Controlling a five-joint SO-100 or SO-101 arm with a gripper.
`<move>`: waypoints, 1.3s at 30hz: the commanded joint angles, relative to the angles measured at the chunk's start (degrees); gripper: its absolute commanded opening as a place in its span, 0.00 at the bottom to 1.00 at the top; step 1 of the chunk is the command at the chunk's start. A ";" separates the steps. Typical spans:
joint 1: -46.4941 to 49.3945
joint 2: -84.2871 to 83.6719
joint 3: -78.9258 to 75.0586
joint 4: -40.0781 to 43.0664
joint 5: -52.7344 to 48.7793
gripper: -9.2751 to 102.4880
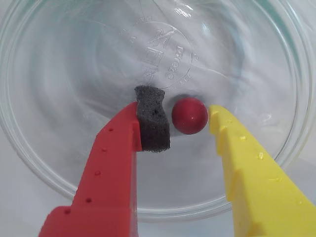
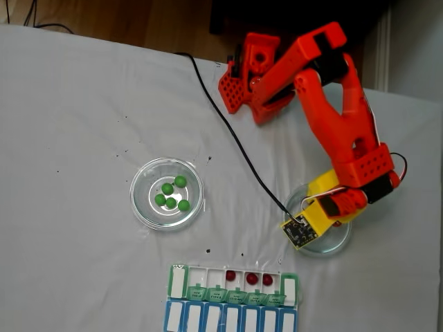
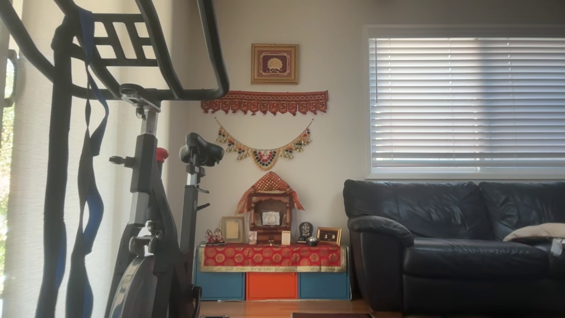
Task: Sort medicines into box.
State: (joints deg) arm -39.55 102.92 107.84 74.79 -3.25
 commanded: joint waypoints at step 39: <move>-0.70 9.58 -1.05 -5.45 0.35 0.22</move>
State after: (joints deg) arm -40.34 106.70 108.02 70.31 -2.37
